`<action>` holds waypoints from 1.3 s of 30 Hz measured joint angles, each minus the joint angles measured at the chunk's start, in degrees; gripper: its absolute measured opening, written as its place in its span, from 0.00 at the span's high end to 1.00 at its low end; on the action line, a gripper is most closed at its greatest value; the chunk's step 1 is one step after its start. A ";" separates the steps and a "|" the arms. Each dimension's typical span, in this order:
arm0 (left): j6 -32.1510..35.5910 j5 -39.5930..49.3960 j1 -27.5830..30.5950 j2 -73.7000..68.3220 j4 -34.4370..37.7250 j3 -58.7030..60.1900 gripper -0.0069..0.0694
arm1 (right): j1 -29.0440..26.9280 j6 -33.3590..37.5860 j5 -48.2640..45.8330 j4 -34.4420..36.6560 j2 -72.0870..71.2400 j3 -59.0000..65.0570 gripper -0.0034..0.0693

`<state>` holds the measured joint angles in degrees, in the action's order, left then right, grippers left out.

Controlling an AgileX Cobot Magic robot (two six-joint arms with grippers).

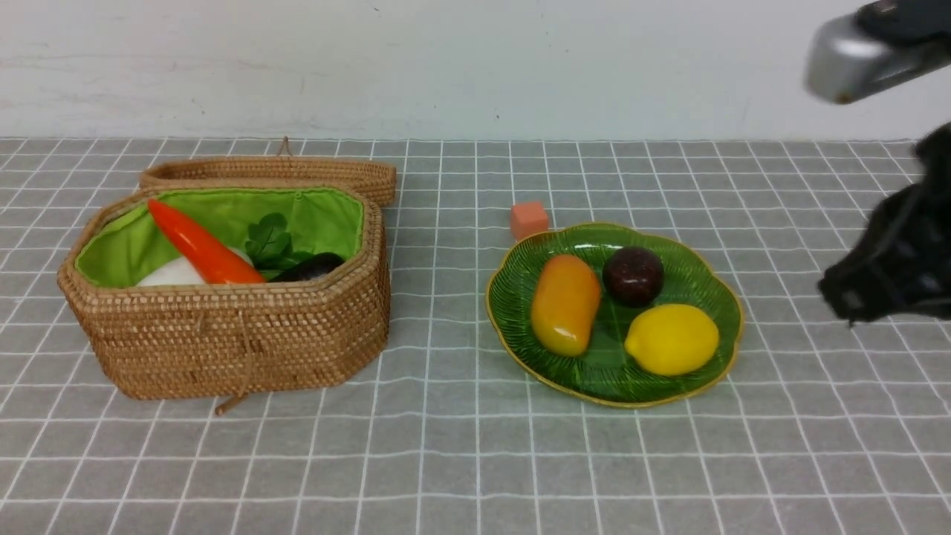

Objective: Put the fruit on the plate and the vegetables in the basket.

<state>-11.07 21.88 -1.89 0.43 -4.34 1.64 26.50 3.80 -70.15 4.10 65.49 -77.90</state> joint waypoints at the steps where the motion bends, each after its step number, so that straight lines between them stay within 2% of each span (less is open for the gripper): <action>1: 0.00 0.00 0.00 0.00 0.00 0.00 0.69 | -1.29 0.18 1.42 0.00 -1.88 0.89 0.96; 4: 0.00 -0.05 0.00 0.00 -0.05 0.00 0.69 | -8.69 0.40 11.73 0.40 -11.89 7.24 0.96; 5: 0.00 -0.05 0.00 0.00 -0.05 0.00 0.69 | -8.69 0.40 12.51 0.52 -11.89 7.87 0.96; 7: 0.00 -0.05 0.00 0.00 -0.05 0.00 0.69 | -16.00 0.40 25.54 0.61 -24.08 19.62 0.96; 12: 0.00 0.00 0.00 0.00 -0.05 0.00 0.68 | -22.61 0.40 38.31 -1.72 -41.16 37.91 0.96; 13: 0.00 0.00 0.00 0.00 -0.05 0.00 0.67 | -24.56 0.40 42.82 -3.34 -48.32 45.57 0.96; 15: 0.00 0.00 0.00 0.00 -0.05 0.00 0.67 | -26.59 0.40 46.09 -4.56 -55.59 55.63 0.96; 21: 0.00 0.00 0.00 0.00 -0.05 0.00 0.66 | -28.71 0.45 46.56 -4.87 -65.15 69.45 0.96; 26: 0.00 0.00 0.00 0.00 -0.05 0.00 0.65 | -28.76 0.52 43.82 -5.04 -66.10 76.99 0.96; 39: 0.00 -0.02 0.00 0.00 -0.05 0.00 0.64 | -28.76 0.73 46.67 -6.74 -66.12 78.54 0.94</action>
<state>-11.07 21.86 -1.89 0.43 -4.39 1.64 -2.26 4.52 -23.48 -2.64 -0.62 0.64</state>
